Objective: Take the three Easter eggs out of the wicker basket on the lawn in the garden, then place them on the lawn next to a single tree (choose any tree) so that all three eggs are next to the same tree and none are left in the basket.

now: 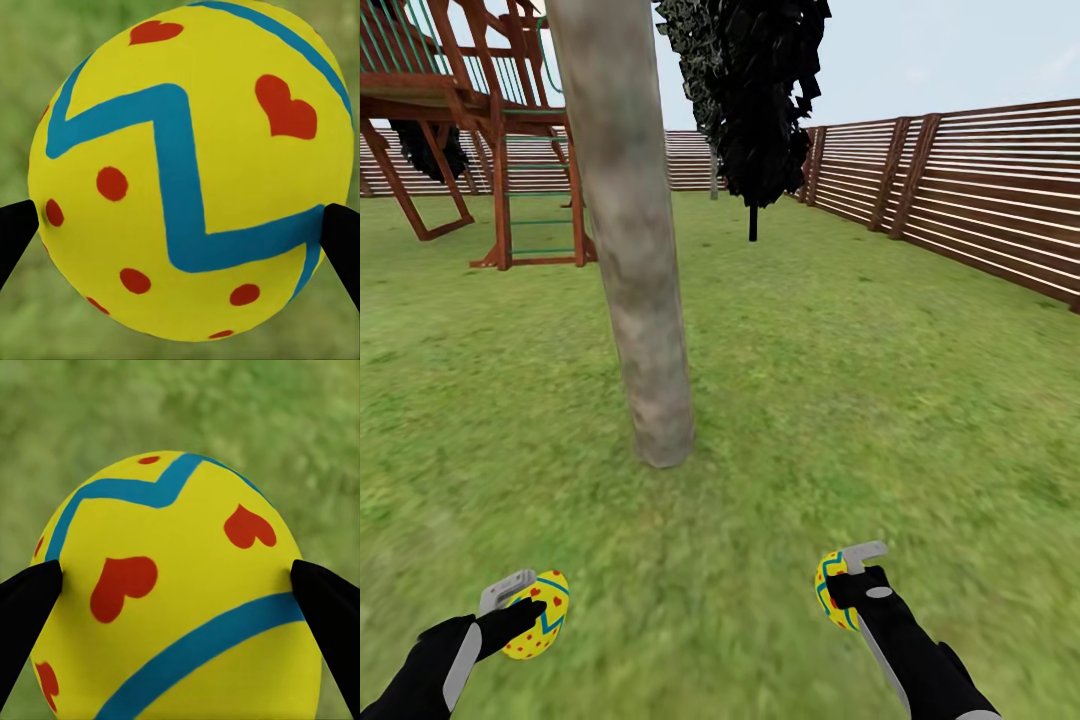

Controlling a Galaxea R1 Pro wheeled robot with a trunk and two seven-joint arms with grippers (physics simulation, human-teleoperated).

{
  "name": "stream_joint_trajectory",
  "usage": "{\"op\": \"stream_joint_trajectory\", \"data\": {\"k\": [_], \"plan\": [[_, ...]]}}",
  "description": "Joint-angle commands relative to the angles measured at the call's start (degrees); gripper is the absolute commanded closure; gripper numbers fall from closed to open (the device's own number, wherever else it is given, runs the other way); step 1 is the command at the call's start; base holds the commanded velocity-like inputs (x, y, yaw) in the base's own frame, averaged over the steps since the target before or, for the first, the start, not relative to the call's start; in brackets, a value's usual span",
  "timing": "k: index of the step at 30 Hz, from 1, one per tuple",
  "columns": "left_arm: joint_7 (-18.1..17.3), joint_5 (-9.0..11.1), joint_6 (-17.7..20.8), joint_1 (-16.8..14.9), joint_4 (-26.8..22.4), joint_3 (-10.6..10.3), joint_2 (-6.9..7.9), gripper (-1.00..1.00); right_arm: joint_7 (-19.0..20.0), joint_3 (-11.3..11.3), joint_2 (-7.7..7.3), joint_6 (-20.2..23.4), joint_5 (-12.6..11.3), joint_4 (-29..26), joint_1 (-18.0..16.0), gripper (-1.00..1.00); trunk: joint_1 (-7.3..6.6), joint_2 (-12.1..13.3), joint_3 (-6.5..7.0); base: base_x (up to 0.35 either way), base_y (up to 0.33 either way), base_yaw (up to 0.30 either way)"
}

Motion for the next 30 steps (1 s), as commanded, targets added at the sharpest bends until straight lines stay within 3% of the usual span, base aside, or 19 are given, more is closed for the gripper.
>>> {"op": "stream_joint_trajectory", "data": {"k": [1,30], "plan": [[-0.04,0.58,0.44,-0.03,-0.03,0.15,-0.03,1.00,-0.21,0.29,-0.06,0.44,0.41,-0.09,-0.03,1.00,0.22,-0.44,-0.23,0.000,0.000,0.000],[-0.04,0.58,0.45,-0.03,0.00,0.15,-0.03,1.00,-0.21,1.20,0.08,0.44,0.44,0.18,-0.03,1.00,6.59,-12.07,-5.44,0.000,0.000,0.000]]}}
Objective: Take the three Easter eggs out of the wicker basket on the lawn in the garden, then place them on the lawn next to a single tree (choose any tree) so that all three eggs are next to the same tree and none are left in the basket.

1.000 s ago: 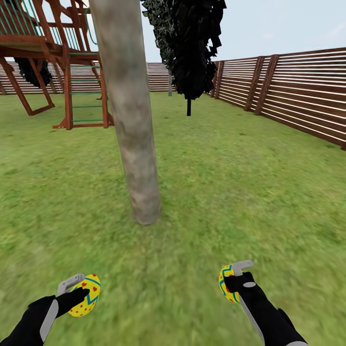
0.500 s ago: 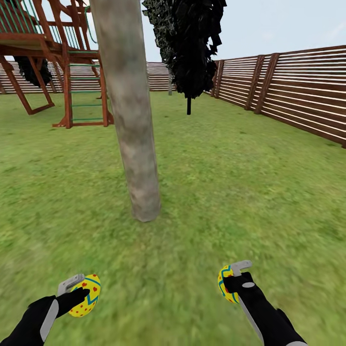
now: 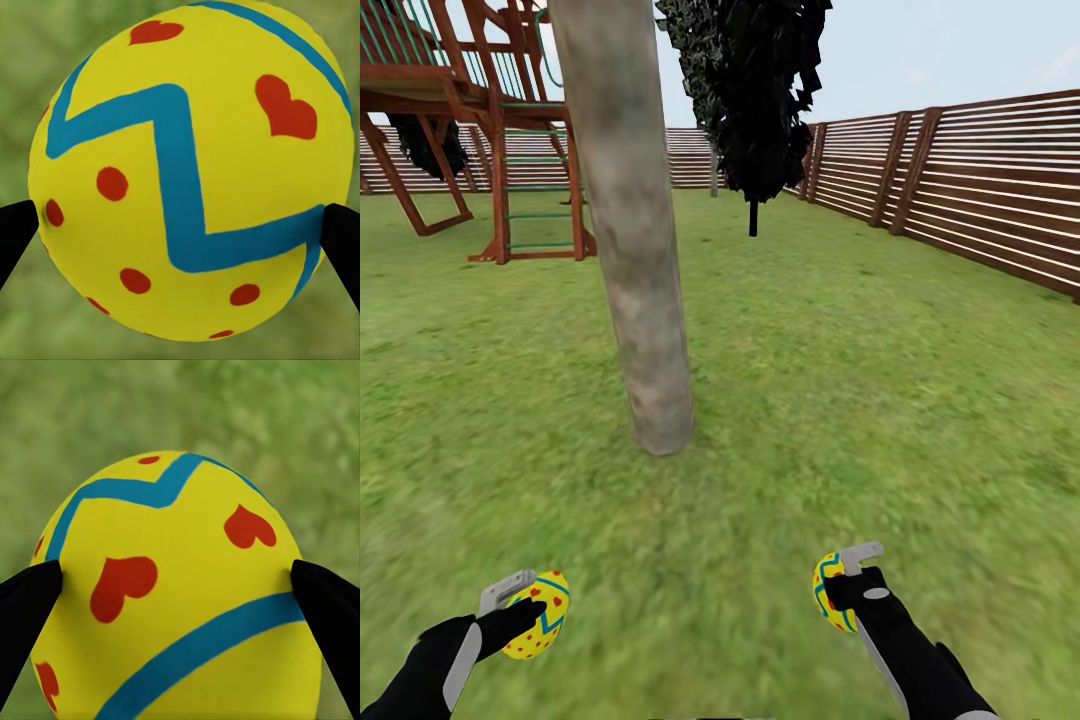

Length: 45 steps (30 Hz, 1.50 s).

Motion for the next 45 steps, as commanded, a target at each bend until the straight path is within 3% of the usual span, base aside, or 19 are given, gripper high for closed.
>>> {"op": "stream_joint_trajectory", "data": {"k": [1,13,45], "plan": [[-0.04,0.58,0.42,-0.03,-0.06,0.15,-0.03,1.00,-0.23,0.27,-0.04,0.42,0.38,-0.09,-0.03,1.00,0.21,-0.44,-0.23,0.000,0.000,0.000],[-0.04,0.58,0.42,-0.03,-0.06,0.15,-0.05,1.00,-0.27,0.27,-0.03,0.44,0.40,0.00,-0.03,1.00,2.85,-5.25,-2.39,0.000,0.000,0.000],[-0.04,0.58,0.42,-0.03,-0.15,0.15,-0.06,1.00,-0.29,1.50,0.10,0.35,0.44,0.44,-0.03,1.00,3.68,-5.68,-9.48,0.000,0.000,0.000]]}}
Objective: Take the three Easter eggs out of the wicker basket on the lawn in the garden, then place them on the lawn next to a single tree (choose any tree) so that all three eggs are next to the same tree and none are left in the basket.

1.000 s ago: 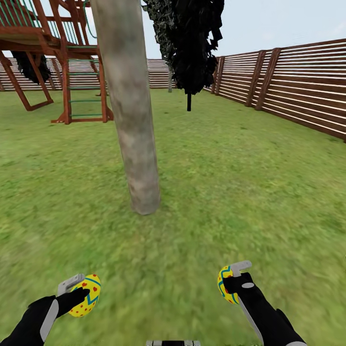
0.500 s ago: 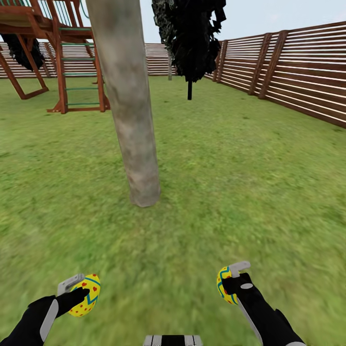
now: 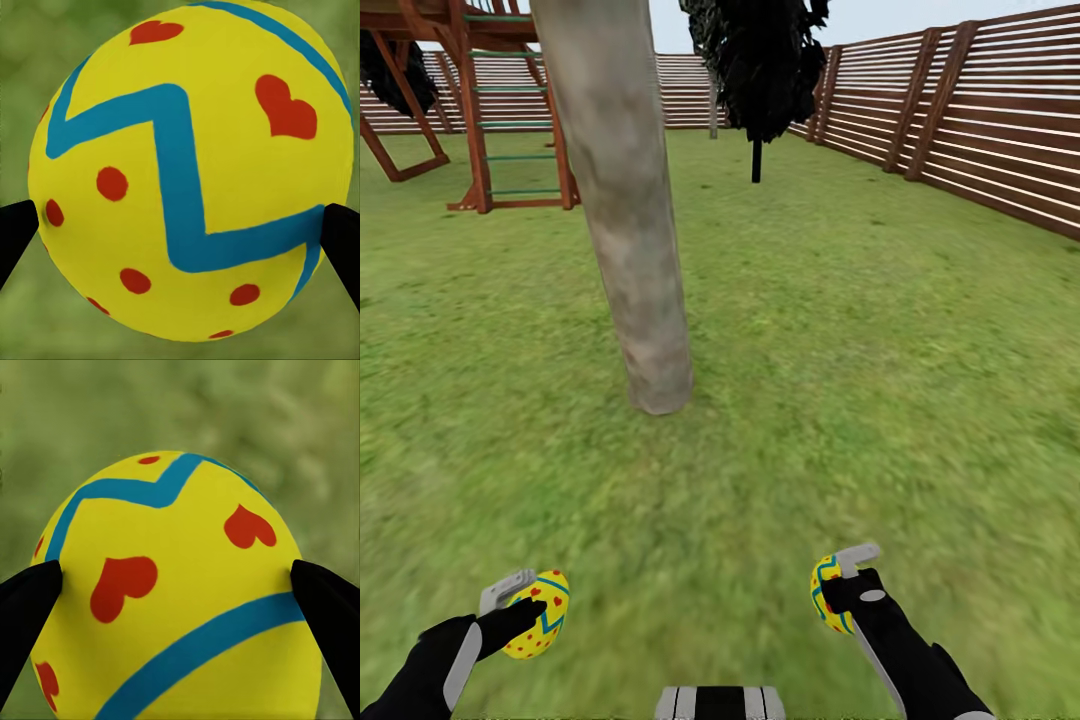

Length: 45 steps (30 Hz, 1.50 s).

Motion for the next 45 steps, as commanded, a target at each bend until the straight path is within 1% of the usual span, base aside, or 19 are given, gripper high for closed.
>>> {"op": "stream_joint_trajectory", "data": {"k": [1,9,13,21,27,32,41,42,45], "plan": [[-0.04,0.58,0.42,-0.02,-0.06,0.15,0.01,1.00,-0.20,0.27,-0.03,0.44,0.42,-0.09,-0.03,1.00,0.01,-0.03,-0.27,0.000,0.000,0.000],[-0.04,0.61,0.42,-0.02,-0.06,0.15,-0.01,1.00,-0.15,0.31,-0.02,0.44,0.42,-0.09,-0.03,1.00,0.22,-0.14,-2.04,0.000,0.000,0.000],[-0.04,0.59,0.42,-0.02,-0.06,0.15,-0.05,1.00,-0.20,1.51,-0.02,0.44,0.42,-0.04,-0.03,1.00,0.32,-0.19,-2.93,0.000,0.000,0.000],[-0.04,0.58,0.42,-0.02,-0.19,0.15,-0.21,1.00,-0.22,1.66,-0.02,0.44,0.42,0.00,-0.03,1.00,0.53,-0.30,-4.70,0.000,0.000,0.000],[-0.13,0.67,0.33,-0.02,-0.50,0.24,-0.23,1.00,-0.29,1.59,-0.10,0.36,0.33,0.00,-0.03,1.00,0.53,-0.30,-4.70,0.000,0.000,0.000],[-0.17,0.66,0.33,-0.02,-0.50,0.22,-0.23,1.00,-0.29,1.59,-0.10,0.36,0.33,0.00,-0.03,1.00,0.66,-0.37,-5.81,0.000,0.000,0.000],[-0.16,0.67,0.33,-0.02,-0.50,0.25,-0.23,1.00,-0.29,1.60,-0.02,0.34,0.33,0.00,-0.03,1.00,0.66,-0.37,-5.81,0.000,0.000,0.000],[-0.14,0.67,0.33,-0.02,-0.50,0.30,-0.23,-1.00,-0.29,1.63,-0.06,0.31,0.33,0.00,-0.03,-1.00,0.66,-0.37,-5.81,0.000,0.000,0.000],[-0.13,0.66,0.33,-0.02,-0.50,0.17,-0.69,-1.00,-0.29,1.57,-0.10,0.11,0.22,0.00,-0.03,-1.00,0.66,-0.37,-5.81,0.000,0.000,0.000]]}}
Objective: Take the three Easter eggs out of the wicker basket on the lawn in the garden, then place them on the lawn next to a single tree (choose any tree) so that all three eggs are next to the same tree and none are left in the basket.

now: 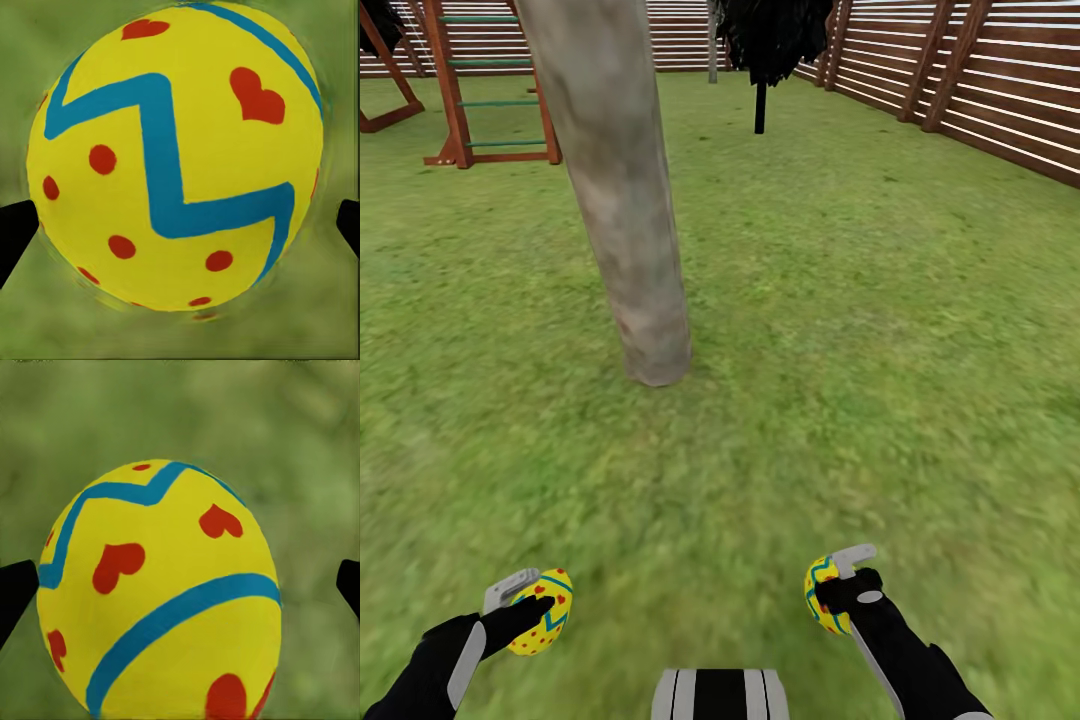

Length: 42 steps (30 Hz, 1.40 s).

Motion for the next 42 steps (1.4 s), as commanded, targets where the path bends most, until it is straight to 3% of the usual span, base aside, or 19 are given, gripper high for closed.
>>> {"op": "stream_joint_trajectory", "data": {"k": [1,15,21,34,37,42], "plan": [[-0.02,0.58,0.42,-0.02,-0.06,0.14,-0.06,-1.00,-0.21,0.29,-0.07,0.43,0.39,-0.09,-0.02,-1.00,-0.01,-0.02,-0.04,0.000,0.000,0.000],[-0.02,0.52,0.42,-0.02,0.01,0.13,-0.18,-1.00,-0.21,0.30,0.02,0.41,0.33,-0.02,-0.02,-1.00,-0.01,-0.02,-0.04,0.000,0.000,0.000],[-0.06,0.46,0.44,-0.02,-0.16,0.03,-1.18,-1.00,-0.21,0.32,0.02,0.34,0.33,0.09,-0.02,-1.00,-0.16,0.06,1.29,-0.058,0.001,0.000],[-0.08,0.32,0.51,-0.02,0.11,-0.05,-1.89,-1.00,0.05,0.21,-0.11,0.26,-0.02,0.17,-0.02,-1.00,-0.50,0.24,4.17,-0.338,0.098,0.000],[-0.04,0.25,0.48,-0.02,0.11,-0.05,-2.03,-1.00,0.00,0.28,-0.12,-2.56,0.09,0.24,-0.02,-1.00,-0.58,0.28,4.83,-0.343,0.099,0.000],[-0.02,0.23,0.49,-0.02,0.11,-0.10,-2.11,-1.00,0.05,0.27,-0.15,-3.17,0.06,0.26,-0.02,-1.00,-0.71,0.35,5.94,-0.174,0.035,0.000]]}}
